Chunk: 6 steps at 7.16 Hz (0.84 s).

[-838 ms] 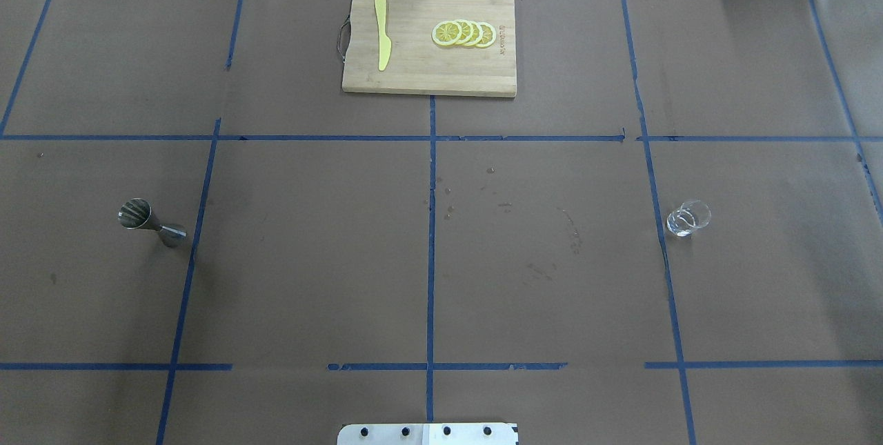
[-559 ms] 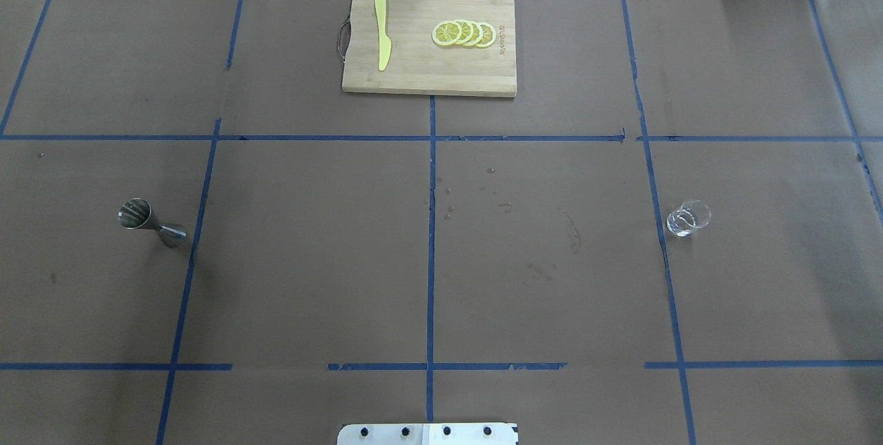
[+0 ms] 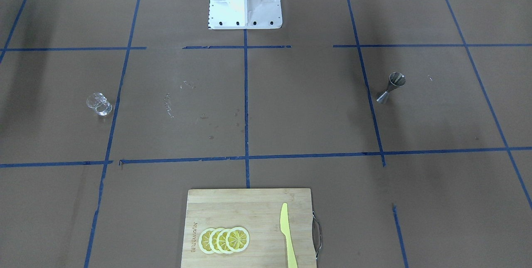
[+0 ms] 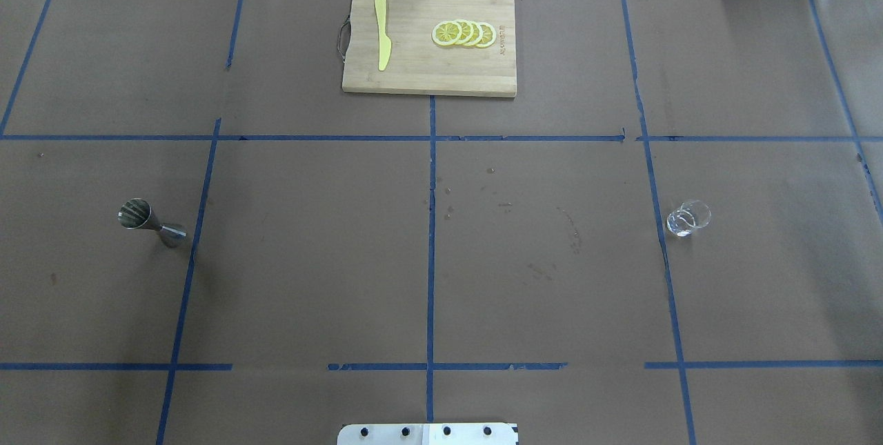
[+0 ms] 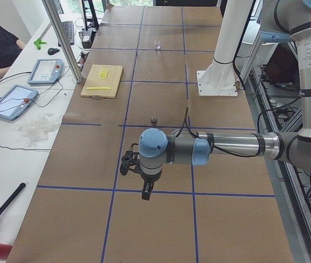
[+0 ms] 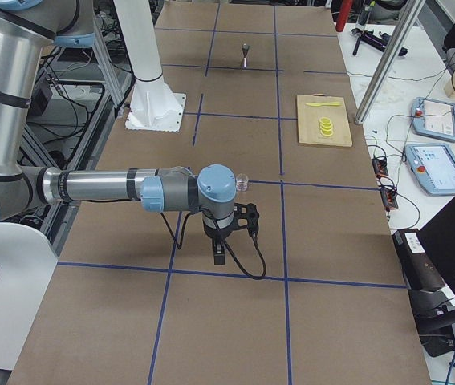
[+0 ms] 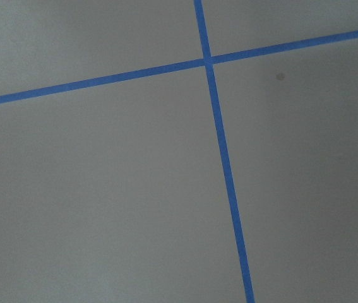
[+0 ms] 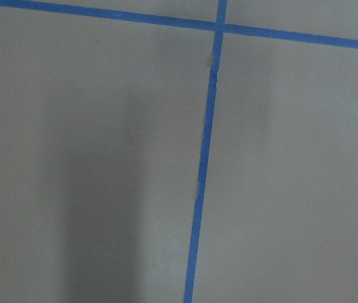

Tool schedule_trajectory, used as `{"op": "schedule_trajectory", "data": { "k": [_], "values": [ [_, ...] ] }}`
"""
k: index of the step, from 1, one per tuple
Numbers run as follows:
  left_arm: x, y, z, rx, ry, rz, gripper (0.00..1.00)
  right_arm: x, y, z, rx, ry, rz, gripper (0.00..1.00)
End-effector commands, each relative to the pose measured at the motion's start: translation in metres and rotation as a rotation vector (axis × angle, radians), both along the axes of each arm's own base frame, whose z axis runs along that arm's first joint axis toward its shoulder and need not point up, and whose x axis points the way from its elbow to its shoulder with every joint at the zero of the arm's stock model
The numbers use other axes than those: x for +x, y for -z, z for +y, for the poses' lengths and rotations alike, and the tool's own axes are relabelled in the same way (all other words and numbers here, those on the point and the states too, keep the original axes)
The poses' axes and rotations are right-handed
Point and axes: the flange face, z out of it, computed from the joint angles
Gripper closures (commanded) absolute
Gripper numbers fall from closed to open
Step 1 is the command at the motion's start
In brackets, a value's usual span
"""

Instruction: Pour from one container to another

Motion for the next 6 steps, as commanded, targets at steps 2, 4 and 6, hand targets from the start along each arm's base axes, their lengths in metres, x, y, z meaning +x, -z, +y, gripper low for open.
{"op": "schedule_trajectory", "data": {
  "k": [2,4,6],
  "values": [
    [-0.001,0.007,-0.020,0.085,0.007,-0.003,0.00,-0.003,0.042,-0.042,0.104,-0.006,-0.010,0.00],
    [-0.001,0.009,-0.032,0.110,0.007,0.002,0.00,-0.004,0.052,-0.051,0.143,-0.005,-0.015,0.00],
    [-0.002,0.023,-0.041,0.261,0.007,-0.006,0.00,-0.006,0.060,-0.060,0.165,-0.003,-0.040,0.00]
  ]
}}
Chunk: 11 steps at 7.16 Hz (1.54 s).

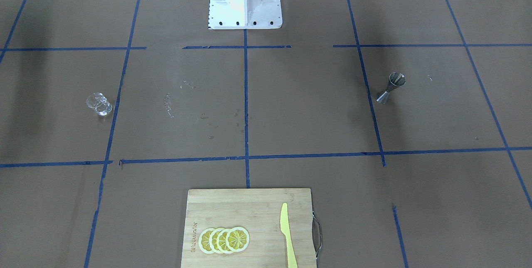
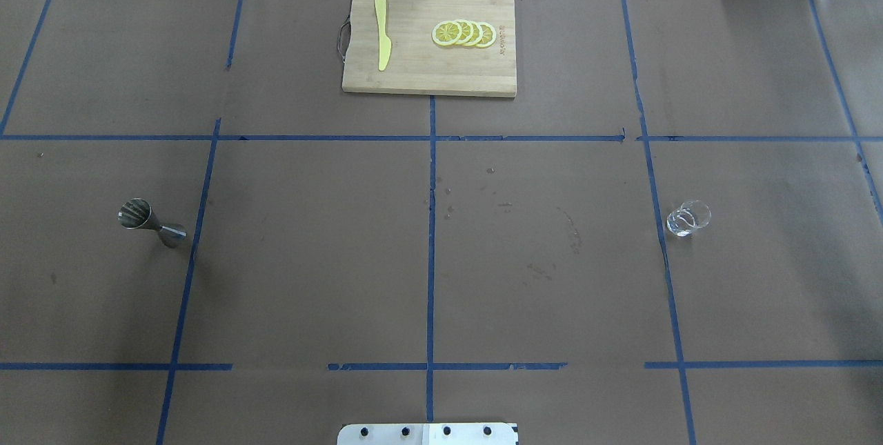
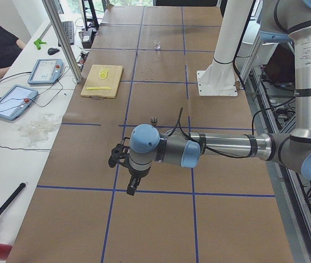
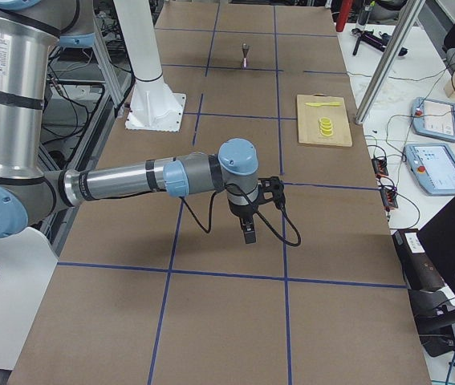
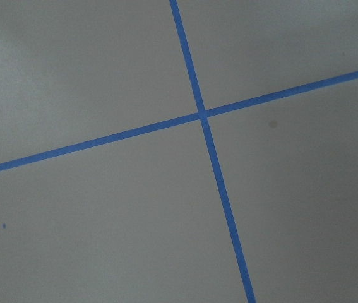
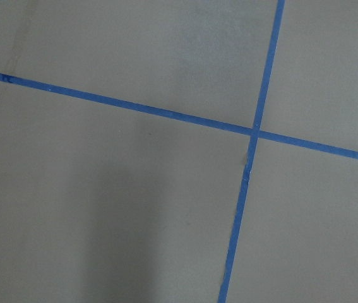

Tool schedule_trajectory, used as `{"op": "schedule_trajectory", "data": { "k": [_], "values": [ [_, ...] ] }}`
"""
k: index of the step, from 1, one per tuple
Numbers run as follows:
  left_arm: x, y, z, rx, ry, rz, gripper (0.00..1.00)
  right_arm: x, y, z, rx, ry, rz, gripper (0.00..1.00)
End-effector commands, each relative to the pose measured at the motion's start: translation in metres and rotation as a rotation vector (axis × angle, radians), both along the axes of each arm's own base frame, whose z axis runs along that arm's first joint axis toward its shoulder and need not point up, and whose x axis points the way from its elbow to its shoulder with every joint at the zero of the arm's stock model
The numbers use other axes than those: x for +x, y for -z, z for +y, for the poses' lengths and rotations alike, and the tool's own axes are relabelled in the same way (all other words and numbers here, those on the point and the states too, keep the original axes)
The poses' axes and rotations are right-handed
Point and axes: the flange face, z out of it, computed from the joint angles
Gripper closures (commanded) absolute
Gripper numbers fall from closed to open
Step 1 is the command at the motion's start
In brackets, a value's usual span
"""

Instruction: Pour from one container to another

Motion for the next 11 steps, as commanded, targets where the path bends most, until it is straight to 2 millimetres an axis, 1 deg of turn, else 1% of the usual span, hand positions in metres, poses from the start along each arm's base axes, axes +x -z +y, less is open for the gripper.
{"op": "schedule_trajectory", "data": {
  "k": [1,2,3,4,5,6,7,8,9,10,11],
  "values": [
    [0.000,0.000,-0.009,0.168,-0.001,-0.008,0.00,-0.003,0.014,-0.008,0.030,0.009,-0.036,0.00],
    [-0.001,-0.006,-0.017,0.219,0.019,-0.003,0.00,-0.003,0.017,-0.013,0.038,0.010,-0.036,0.00],
    [-0.001,0.004,-0.018,0.302,0.026,-0.004,0.00,-0.003,0.018,-0.013,0.039,0.009,-0.037,0.00],
    [-0.001,0.009,-0.018,0.380,0.029,-0.009,0.00,-0.003,0.019,-0.013,0.040,0.009,-0.038,0.00],
    [-0.001,0.010,-0.018,0.378,0.058,0.007,0.00,-0.003,0.020,-0.013,0.041,0.008,-0.039,0.00],
    [-0.001,0.027,-0.012,0.461,0.053,0.003,0.00,-0.003,0.020,-0.013,0.041,0.008,-0.039,0.00],
    [0.018,0.036,-0.013,0.536,0.020,0.019,0.00,-0.003,0.021,-0.013,0.042,0.008,-0.039,0.00],
    [0.044,0.038,-0.015,0.525,-0.018,0.045,0.00,-0.003,0.019,-0.012,0.039,0.008,-0.039,0.00],
    [0.053,0.046,-0.015,0.501,0.027,0.094,0.00,-0.003,0.019,-0.012,0.038,0.008,-0.038,0.00],
    [0.076,0.057,-0.009,0.501,0.066,0.176,0.00,-0.003,0.019,-0.012,0.038,0.008,-0.038,0.00],
    [0.108,0.063,0.006,0.476,0.079,0.276,0.00,-0.003,0.017,-0.011,0.032,0.007,-0.038,0.00]
  ]
}}
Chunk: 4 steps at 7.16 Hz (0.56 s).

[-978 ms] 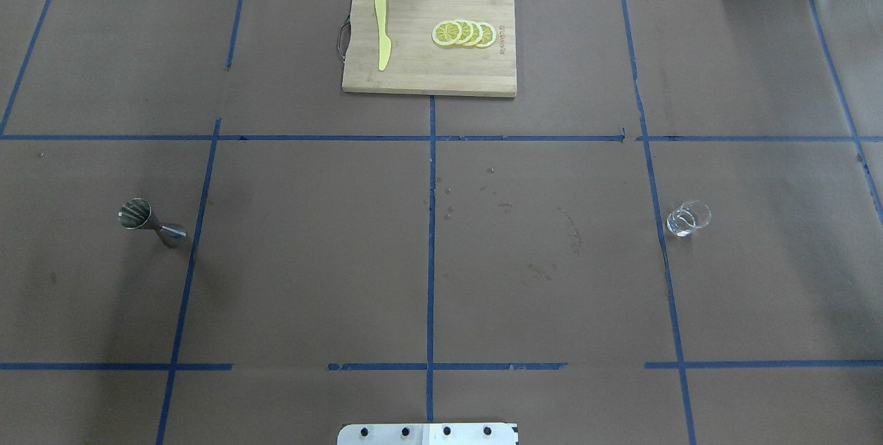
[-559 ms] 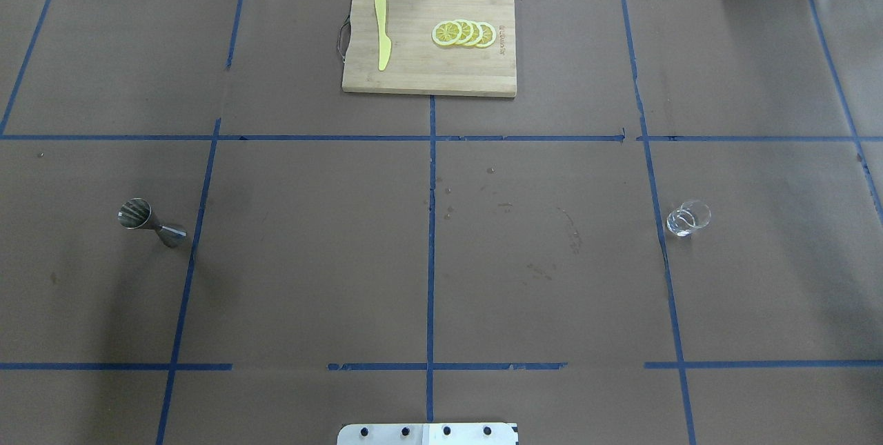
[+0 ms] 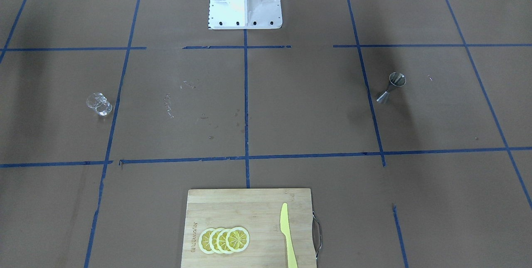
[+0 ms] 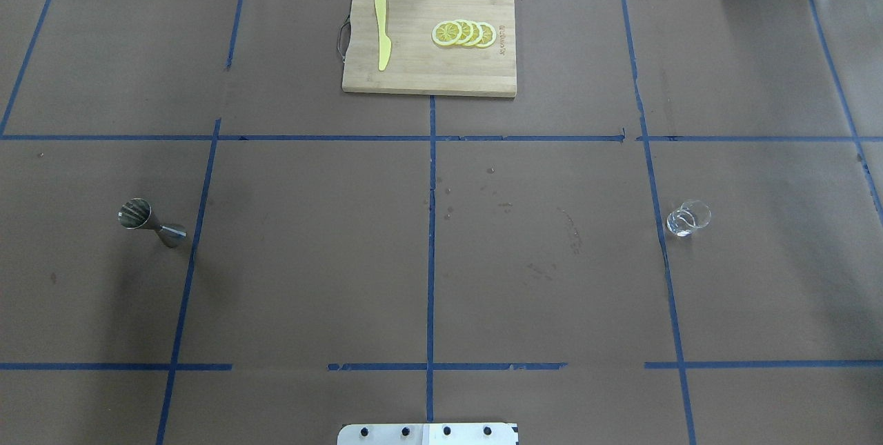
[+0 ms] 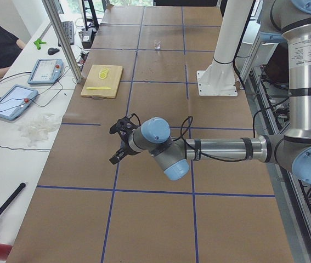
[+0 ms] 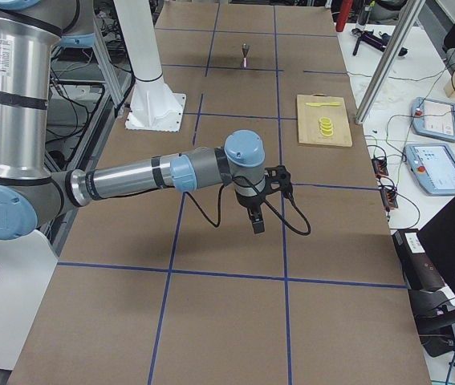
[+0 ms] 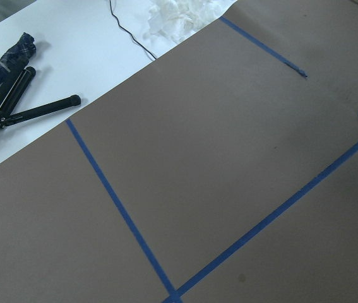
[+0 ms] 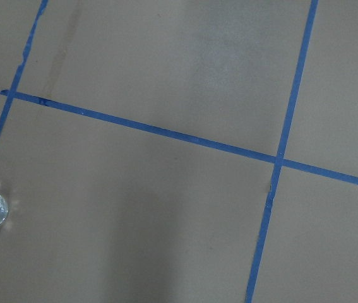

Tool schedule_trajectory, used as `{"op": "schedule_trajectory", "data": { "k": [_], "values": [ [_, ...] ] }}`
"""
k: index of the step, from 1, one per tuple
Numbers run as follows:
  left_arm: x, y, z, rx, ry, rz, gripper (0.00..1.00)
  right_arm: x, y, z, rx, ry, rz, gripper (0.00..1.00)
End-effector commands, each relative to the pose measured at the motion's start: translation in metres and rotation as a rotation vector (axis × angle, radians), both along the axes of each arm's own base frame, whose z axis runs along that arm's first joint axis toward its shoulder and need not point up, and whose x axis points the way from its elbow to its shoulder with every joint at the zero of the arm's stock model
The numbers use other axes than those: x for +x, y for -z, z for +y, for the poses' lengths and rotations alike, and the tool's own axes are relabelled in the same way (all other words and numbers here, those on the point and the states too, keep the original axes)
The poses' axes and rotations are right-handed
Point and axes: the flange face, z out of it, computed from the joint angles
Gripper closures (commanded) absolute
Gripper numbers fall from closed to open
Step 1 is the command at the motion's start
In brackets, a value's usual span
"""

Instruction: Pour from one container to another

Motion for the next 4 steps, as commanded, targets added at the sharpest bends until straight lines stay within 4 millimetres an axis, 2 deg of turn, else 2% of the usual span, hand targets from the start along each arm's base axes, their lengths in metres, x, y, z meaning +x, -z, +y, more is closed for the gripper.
{"op": "schedule_trajectory", "data": {
  "k": [1,2,3,4],
  "values": [
    [0.061,0.015,0.028,-0.021,0.004,0.189,0.00,0.000,-0.002,0.001,-0.005,0.000,0.000,0.00],
    [0.087,0.015,0.051,-0.011,0.028,0.248,0.00,0.000,-0.003,0.002,-0.006,0.000,0.000,0.00],
    [0.101,0.019,0.072,-0.005,0.039,0.293,0.00,0.000,-0.002,0.003,-0.003,0.000,0.000,0.00],
    [0.114,0.033,0.085,0.000,0.042,0.382,0.00,0.001,-0.001,0.004,-0.003,-0.001,0.000,0.00]
  ]
}}
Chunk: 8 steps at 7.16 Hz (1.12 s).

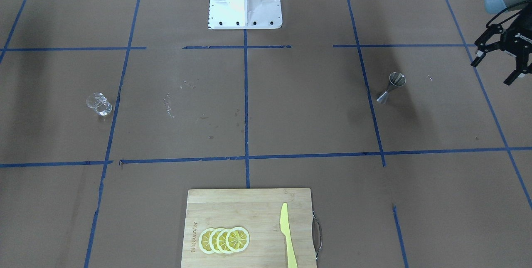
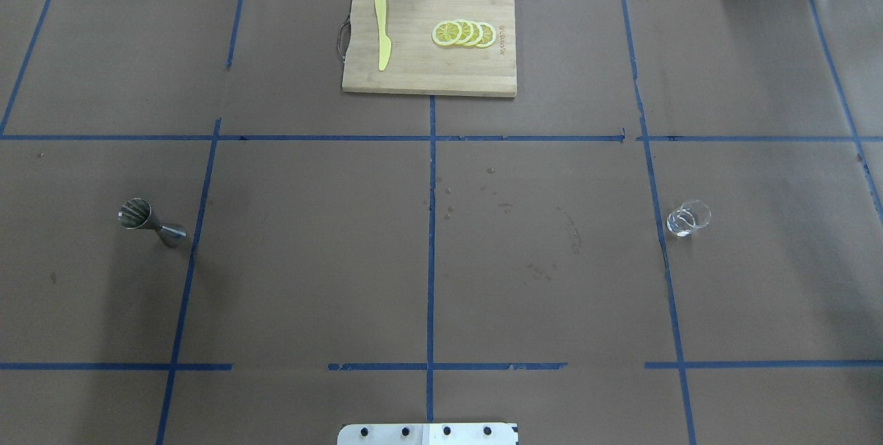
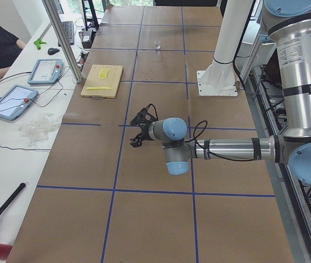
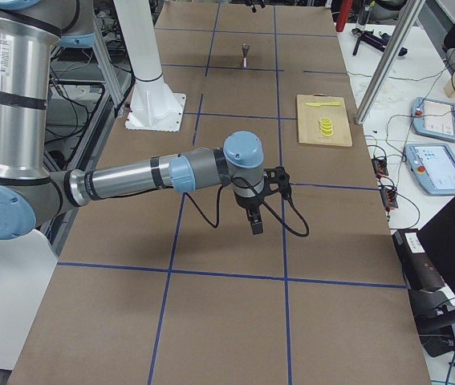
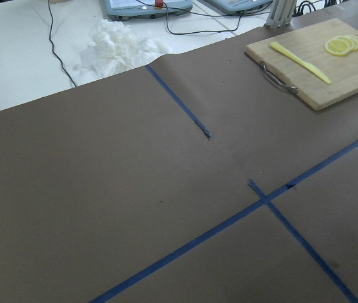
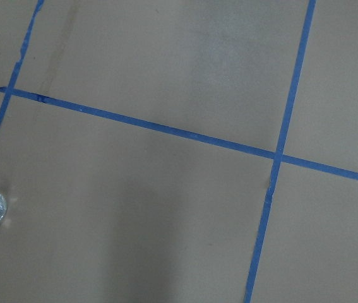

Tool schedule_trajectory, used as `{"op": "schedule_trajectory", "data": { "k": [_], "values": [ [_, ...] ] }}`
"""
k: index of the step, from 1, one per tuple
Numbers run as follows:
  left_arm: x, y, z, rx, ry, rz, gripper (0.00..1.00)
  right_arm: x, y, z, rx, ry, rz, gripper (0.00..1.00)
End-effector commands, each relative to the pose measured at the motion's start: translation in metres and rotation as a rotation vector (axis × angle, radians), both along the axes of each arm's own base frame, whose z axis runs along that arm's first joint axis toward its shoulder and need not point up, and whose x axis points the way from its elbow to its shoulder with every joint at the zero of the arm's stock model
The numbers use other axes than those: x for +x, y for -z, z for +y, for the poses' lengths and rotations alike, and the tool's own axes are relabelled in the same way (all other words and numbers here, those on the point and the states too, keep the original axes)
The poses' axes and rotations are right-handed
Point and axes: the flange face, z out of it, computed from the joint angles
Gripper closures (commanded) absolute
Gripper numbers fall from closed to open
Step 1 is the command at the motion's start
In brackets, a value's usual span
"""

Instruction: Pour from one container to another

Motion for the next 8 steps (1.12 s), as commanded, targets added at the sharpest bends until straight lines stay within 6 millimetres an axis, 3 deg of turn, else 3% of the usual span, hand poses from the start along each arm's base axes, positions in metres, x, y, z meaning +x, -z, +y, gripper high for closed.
{"op": "schedule_trajectory", "data": {
  "k": [1,3,6,8],
  "values": [
    [0.040,0.011,0.029,-0.002,0.054,0.141,0.00,0.001,0.001,0.002,0.001,-0.001,0.000,0.00],
    [0.095,0.022,0.041,-0.020,0.154,0.214,0.00,0.001,0.000,0.003,-0.001,-0.001,0.000,0.00],
    [0.155,0.022,0.070,0.014,0.396,0.215,0.00,0.001,0.000,0.003,-0.001,-0.001,0.000,0.00],
    [0.180,0.022,0.094,0.028,0.497,0.209,0.00,0.001,0.000,0.003,-0.001,-0.001,0.000,0.00]
  ]
}}
